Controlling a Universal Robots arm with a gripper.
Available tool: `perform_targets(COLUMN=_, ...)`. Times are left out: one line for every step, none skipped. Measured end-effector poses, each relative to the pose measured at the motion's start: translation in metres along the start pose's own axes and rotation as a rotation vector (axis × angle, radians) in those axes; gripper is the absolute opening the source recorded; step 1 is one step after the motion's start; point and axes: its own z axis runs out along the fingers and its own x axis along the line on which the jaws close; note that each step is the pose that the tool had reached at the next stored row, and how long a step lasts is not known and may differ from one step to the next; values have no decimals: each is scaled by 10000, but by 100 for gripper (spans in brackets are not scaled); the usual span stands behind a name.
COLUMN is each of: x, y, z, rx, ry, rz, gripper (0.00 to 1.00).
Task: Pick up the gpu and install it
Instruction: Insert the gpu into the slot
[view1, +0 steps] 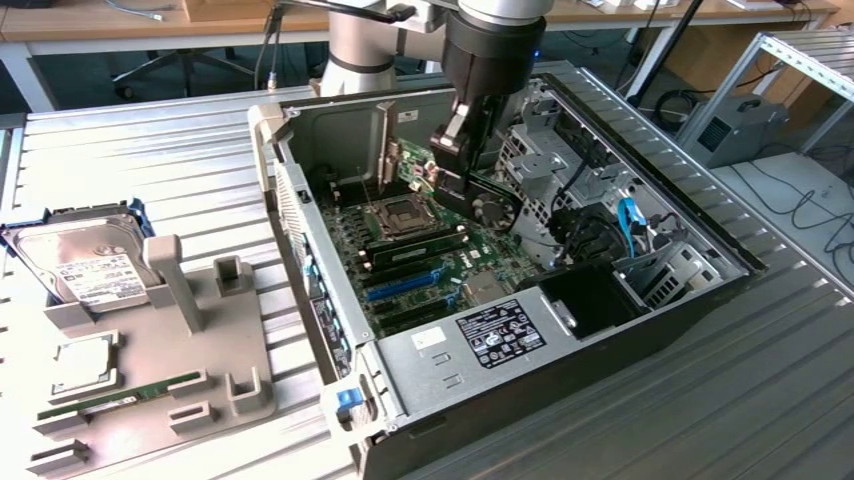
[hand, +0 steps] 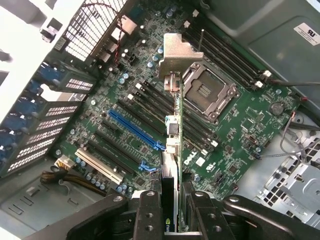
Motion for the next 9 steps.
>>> perform_targets(x=0, y=0, z=0, rx=-1, ry=-1, rz=-28, gripper=26)
perform_targets(x=0, y=0, z=0, rx=-2, ry=-2, rz=-55, gripper=26)
perform_targets(x=0, y=0, z=0, rx=-3, ry=-3, rz=-90, gripper=26)
perform_targets(x=0, y=0, z=0, rx=-3, ry=-3, rz=-116, gripper=26)
perform_targets(x=0, y=0, z=0, rx=-4, ry=-5, rz=-144, gripper=26)
perform_targets(x=0, y=0, z=0, rx=-5, ry=-5, rz=-172, gripper=26)
perform_targets(x=0, y=0, z=0, rx=-6, ry=-7, rz=-201, gripper=26)
perform_targets(x=0, y=0, z=0, rx=-6, ry=-7, rz=-226, gripper=26)
perform_targets(x=0, y=0, z=0, rx=-7, ry=-8, rz=-251, gripper=26)
